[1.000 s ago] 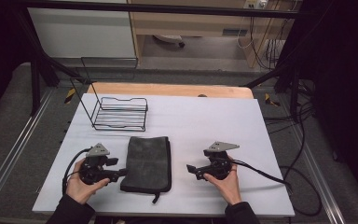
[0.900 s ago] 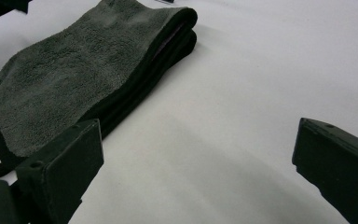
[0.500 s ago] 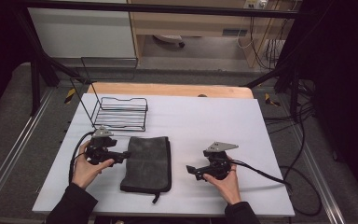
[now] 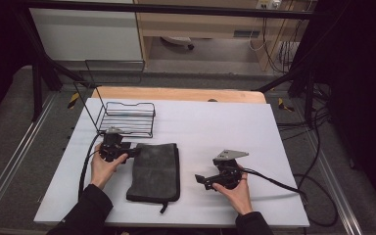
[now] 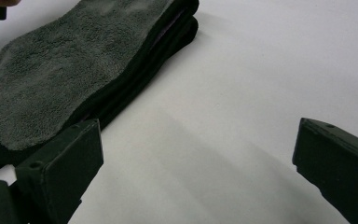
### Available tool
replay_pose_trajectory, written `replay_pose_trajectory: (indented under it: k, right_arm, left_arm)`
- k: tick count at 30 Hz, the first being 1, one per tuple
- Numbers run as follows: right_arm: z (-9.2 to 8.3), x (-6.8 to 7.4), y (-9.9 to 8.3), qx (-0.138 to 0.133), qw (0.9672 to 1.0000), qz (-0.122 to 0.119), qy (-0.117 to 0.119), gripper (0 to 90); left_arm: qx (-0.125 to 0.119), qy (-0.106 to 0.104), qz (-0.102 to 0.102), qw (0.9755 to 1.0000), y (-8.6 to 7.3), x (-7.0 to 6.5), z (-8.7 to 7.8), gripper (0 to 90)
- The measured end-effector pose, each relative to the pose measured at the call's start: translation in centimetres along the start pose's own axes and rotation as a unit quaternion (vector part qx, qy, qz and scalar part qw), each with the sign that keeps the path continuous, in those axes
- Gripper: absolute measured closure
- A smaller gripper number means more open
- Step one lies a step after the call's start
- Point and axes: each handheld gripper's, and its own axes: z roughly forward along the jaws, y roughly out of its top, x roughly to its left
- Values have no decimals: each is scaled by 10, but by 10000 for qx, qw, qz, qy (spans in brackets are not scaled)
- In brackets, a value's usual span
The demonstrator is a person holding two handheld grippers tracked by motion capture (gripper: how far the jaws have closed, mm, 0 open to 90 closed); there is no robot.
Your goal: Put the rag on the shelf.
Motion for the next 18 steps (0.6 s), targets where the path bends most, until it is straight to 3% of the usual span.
replay_pose_trajectory:
  k: [6, 18]
  right_arm:
    - [2, 0, 0, 17, 10000, 13, 13, 24]
    - [5, 0, 6, -90, 9999, 95, -18, 21]
  left_arm:
    - [97, -82, 44, 9999, -3, -3, 10, 540]
    - [109, -205, 25, 9997, -6, -7, 14, 704]
